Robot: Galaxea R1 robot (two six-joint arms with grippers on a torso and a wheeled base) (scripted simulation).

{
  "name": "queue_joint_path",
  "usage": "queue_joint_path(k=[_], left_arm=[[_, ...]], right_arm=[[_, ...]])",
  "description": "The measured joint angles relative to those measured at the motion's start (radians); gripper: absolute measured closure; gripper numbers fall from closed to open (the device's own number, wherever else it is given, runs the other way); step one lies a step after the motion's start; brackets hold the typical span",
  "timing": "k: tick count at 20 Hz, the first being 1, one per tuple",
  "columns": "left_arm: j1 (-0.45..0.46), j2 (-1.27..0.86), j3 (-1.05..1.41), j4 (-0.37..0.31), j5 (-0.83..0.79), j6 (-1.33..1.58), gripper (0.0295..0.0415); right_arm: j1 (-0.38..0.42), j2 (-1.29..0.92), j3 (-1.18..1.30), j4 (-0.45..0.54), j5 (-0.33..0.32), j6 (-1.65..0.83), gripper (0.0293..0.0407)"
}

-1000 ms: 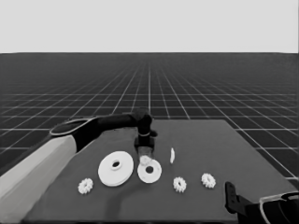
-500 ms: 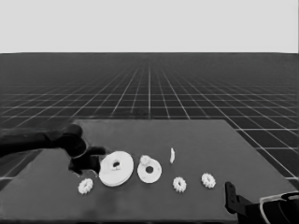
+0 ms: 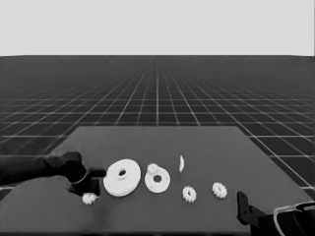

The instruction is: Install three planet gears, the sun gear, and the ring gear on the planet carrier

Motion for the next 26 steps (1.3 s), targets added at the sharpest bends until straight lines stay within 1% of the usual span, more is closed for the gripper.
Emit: queue_joint_path(k=[6, 8, 9, 16, 17, 18, 19, 20, 22, 26], left_arm=[[0.023, 0.011, -0.024, 0.019, -0.017, 0.006, 0.0326], [0.024, 0.011, -0.024, 0.02, -0.018, 0.007, 0.0397], [0.024, 0.011, -0.024, 0.02, -0.018, 0.007, 0.0398], [0.024, 0.011, -0.024, 0.02, -0.018, 0.007, 0.0398], [-0.055, -0.025, 0.052, -0.051, 0.039, -0.013, 0.0398], [-0.12, -0.042, 0.087, -0.102, 0.07, -0.022, 0.0398], [-0.159, -0.05, 0.101, -0.135, 0.088, -0.025, 0.0398], [-0.183, -0.053, 0.108, -0.155, 0.098, -0.027, 0.0398], [-0.204, -0.055, 0.112, -0.174, 0.107, -0.028, 0.0398], [-0.213, -0.056, 0.114, -0.183, 0.111, -0.028, 0.0398]], right_arm=[[0.0, 0.0, 0.0, 0.0, 0.0, 0.0, 0.0315], [0.0, 0.0, 0.0, 0.0, 0.0, 0.0, 0.0315], [0.0, 0.0, 0.0, 0.0, 0.0, 0.0, 0.0315], [0.0, 0.0, 0.0, 0.0, 0.0, 0.0, 0.0315], [0.0, 0.0, 0.0, 0.0, 0.0, 0.0, 0.0315], [0.0, 0.0, 0.0, 0.0, 0.0, 0.0, 0.0315], [0.0, 0.0, 0.0, 0.0, 0.0, 0.0, 0.0315], [0.0, 0.0, 0.0, 0.0, 0.0, 0.0, 0.0315], [0.0, 0.0, 0.0, 0.0, 0.0, 0.0, 0.0315], [0.0, 0.0, 0.0, 0.0, 0.0, 0.0, 0.0315]])
